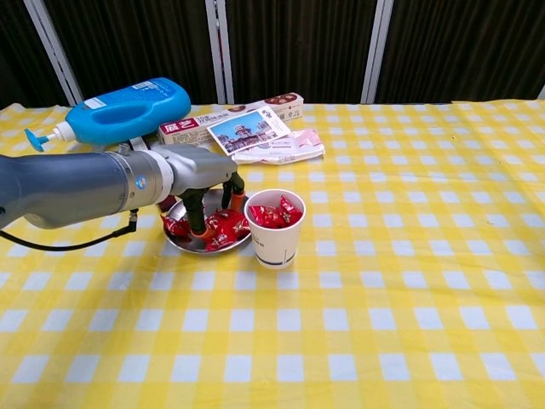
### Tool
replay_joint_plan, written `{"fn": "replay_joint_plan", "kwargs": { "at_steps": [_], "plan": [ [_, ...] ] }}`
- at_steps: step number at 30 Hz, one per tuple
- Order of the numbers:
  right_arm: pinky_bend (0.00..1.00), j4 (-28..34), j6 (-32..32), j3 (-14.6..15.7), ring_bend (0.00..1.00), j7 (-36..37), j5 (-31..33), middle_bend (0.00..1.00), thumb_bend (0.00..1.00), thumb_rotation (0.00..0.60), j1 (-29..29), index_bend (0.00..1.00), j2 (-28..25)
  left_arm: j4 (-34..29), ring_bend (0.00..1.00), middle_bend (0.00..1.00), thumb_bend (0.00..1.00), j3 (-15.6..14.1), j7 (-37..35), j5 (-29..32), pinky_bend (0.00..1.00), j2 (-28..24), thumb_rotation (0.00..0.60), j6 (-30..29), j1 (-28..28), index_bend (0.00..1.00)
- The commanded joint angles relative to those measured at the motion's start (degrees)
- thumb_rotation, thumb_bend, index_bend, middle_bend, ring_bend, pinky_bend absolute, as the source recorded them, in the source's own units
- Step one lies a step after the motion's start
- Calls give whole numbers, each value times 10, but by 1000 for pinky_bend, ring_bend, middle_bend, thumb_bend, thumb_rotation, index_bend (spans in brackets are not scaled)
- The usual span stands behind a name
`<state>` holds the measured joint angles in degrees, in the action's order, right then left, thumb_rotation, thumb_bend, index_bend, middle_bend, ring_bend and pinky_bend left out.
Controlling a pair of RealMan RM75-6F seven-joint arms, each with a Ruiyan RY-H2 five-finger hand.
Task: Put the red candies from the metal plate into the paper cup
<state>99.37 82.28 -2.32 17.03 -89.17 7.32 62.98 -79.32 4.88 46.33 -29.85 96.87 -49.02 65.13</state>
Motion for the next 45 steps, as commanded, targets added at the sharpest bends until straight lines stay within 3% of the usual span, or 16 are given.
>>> {"fn": "replay_joint_plan", "kwargs": {
  "at_steps": [1,4,7,18,33,45],
  "plan": [
    [0,0,1,0,0,1,0,0,388,600,0,0,0,2,892,504,305,-1,-3,-2,984,3,600,-2,-1,462],
    [0,0,2,-1,0,1,-1,0,387,600,0,0,0,0,895,627,353,-1,-7,-10,984,3,600,-7,-3,536],
    [0,-1,2,0,0,1,-2,0,388,600,-1,0,1,-4,896,668,379,-2,-12,-21,984,2,600,-13,-6,567],
    [0,-1,4,0,0,0,-2,0,388,600,-1,0,2,-37,896,676,380,4,-18,-44,984,-28,600,-40,-16,573],
    [0,-1,4,0,0,-4,-4,0,388,600,-1,0,3,-124,896,675,380,34,-13,-61,985,-91,600,-72,-9,572],
    [0,-1,8,0,0,-2,-4,0,388,600,-3,0,2,-155,896,679,380,58,-16,-75,984,-45,600,-92,13,577]
  ]
}}
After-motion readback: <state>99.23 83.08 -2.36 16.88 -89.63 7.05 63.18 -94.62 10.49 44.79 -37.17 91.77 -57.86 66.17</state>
